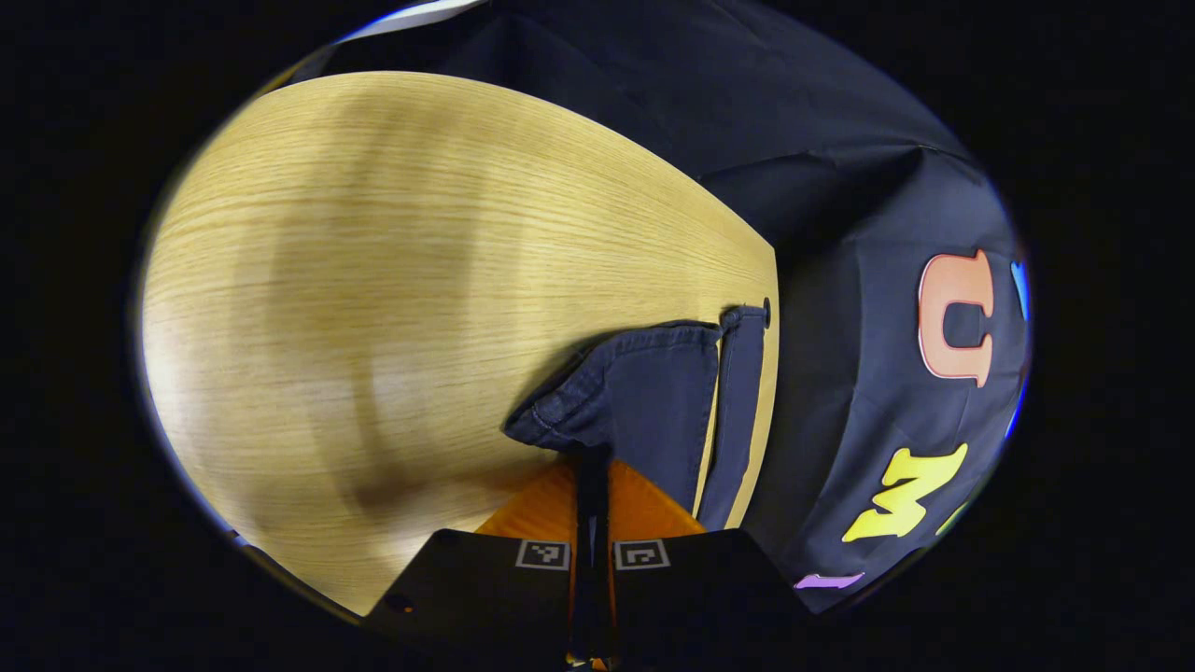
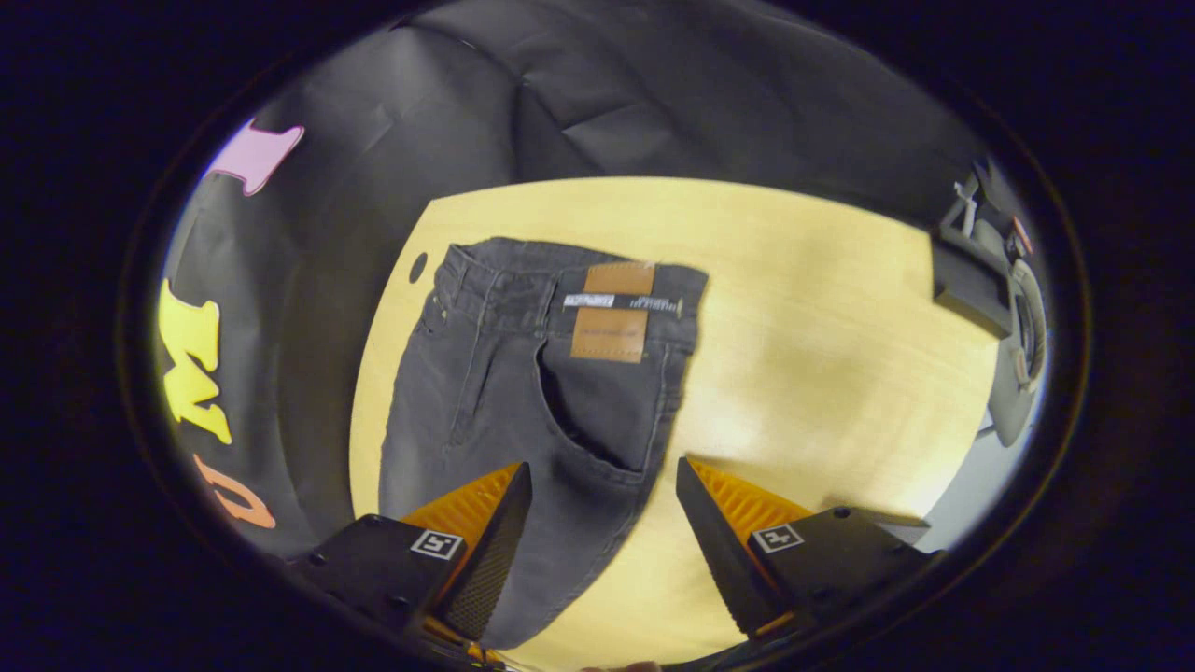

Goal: Grasp the waist and the cuffs of the jeans and fold them to make the two legs overlap; first hold the waist and fold one-third of the jeans toward the cuffs, then hold the cuffs and fold the remaining one-third in the same direction to finish folding.

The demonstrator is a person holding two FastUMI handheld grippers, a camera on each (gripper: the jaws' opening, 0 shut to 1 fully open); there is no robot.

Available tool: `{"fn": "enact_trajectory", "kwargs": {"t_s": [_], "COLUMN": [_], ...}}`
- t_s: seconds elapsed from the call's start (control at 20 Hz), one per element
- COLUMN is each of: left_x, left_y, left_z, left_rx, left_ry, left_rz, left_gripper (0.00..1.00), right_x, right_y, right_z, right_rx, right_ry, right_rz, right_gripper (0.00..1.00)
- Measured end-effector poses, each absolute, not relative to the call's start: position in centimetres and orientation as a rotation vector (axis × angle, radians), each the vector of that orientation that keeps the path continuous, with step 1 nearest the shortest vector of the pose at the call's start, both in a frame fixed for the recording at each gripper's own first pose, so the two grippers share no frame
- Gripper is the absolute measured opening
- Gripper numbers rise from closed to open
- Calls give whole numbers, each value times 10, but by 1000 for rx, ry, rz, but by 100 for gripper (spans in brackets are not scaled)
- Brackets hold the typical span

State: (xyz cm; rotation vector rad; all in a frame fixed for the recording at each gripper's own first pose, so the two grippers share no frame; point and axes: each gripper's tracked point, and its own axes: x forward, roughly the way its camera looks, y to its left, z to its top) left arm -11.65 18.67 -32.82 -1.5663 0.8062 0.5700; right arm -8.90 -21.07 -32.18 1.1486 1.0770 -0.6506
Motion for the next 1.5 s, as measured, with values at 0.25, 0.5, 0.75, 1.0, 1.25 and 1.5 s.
{"fn": "enact_trajectory", "kwargs": {"t_s": [0.25, 0.5, 0.75, 1.0, 1.25, 1.5], "left_x": [-116, -116, -114, -80, -37, 16], "left_y": [188, 188, 190, 196, 206, 211], "left_z": [-329, -327, -324, -283, -237, -230], "left_rx": [-1568, -1590, -1609, -1664, -1736, -1771], "left_ry": [823, 817, 829, 724, 608, 540], "left_rz": [565, 550, 575, 524, 492, 536], "left_gripper": [4, 4, 4, 3, 3, 3], "right_x": [-74, -82, -80, -65, 5, 56], "right_y": [-218, -225, -228, -229, -218, -221], "right_z": [-327, -341, -327, -262, -221, -210], "right_rx": [1234, 1316, 1254, 1268, 1283, 1296], "right_ry": [983, 890, 857, 761, 691, 658], "right_rz": [-655, -692, -634, -520, -406, -356], "right_gripper": [86, 13, 13, 13, 11, 11]}}
